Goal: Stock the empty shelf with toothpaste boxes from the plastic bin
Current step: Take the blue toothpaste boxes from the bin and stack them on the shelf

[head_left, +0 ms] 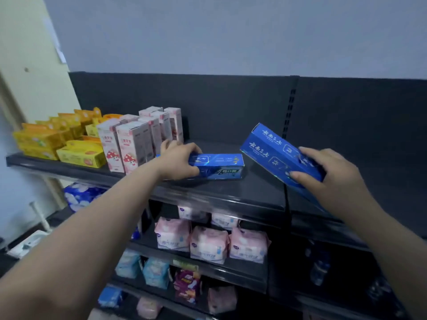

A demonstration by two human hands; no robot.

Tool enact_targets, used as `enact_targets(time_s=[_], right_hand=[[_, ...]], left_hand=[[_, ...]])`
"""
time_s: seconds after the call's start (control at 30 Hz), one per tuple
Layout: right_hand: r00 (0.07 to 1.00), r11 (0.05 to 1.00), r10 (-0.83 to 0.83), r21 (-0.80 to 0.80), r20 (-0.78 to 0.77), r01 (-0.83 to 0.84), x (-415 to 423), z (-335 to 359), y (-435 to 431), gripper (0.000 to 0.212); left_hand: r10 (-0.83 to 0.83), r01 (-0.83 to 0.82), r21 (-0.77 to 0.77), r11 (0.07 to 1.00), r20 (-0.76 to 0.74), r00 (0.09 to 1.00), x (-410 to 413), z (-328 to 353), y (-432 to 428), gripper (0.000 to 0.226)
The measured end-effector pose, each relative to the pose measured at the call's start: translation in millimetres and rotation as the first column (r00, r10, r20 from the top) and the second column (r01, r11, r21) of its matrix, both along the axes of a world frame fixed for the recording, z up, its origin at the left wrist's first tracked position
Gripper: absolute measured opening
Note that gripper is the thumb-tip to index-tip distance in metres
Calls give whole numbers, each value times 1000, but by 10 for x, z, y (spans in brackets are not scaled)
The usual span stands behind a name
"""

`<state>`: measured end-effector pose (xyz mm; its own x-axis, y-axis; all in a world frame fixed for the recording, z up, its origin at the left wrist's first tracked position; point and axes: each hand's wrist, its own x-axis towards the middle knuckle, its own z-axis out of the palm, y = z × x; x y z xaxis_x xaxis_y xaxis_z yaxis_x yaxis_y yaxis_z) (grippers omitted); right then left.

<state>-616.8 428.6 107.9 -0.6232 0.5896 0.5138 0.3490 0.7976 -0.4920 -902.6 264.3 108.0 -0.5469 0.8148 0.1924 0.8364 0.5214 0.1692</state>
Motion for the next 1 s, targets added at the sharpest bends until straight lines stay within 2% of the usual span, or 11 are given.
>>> enact_targets(time_s=[0.17, 0.43, 0.53, 0.63, 0.7, 0.77, 0.87, 1.0], right_hand=[[996, 995, 86, 40, -1, -86, -530, 57, 181, 49], [976, 984, 165, 47, 140, -173, -1762, 195, 51, 55], [948, 983, 140, 75, 285, -168, -2187, 196, -74, 56], [883, 984, 119, 68, 454, -168, -2464, 112, -186, 55], [844, 986, 116, 41, 523, -161, -2540, 48, -258, 53], [851, 990, 116, 6, 512, -138, -2534, 26, -316, 50], [922, 994, 105, -38, 374, -98, -2385, 27, -399, 45], [971, 998, -41, 51, 234, 30, -1968, -21, -532, 48]], left_hand=[[31, -32, -72, 997, -16, 999, -301, -91, 29, 48], [-158, 157, 37, 987, 47, 986, -380, -260, -97, 66], [-229, 231, 178, 957, -29, 973, -379, -323, -221, 65], [-224, 273, 441, 855, -161, 961, -454, -434, -363, 52], [-221, 283, 524, 804, -179, 959, -530, -497, -435, 44], [-240, 306, 545, 781, -190, 952, -601, -534, -459, 41], [-281, 355, 526, 773, -217, 935, -641, -531, -434, 42], [-349, 401, 499, 768, -200, 916, -522, -509, -309, 47]])
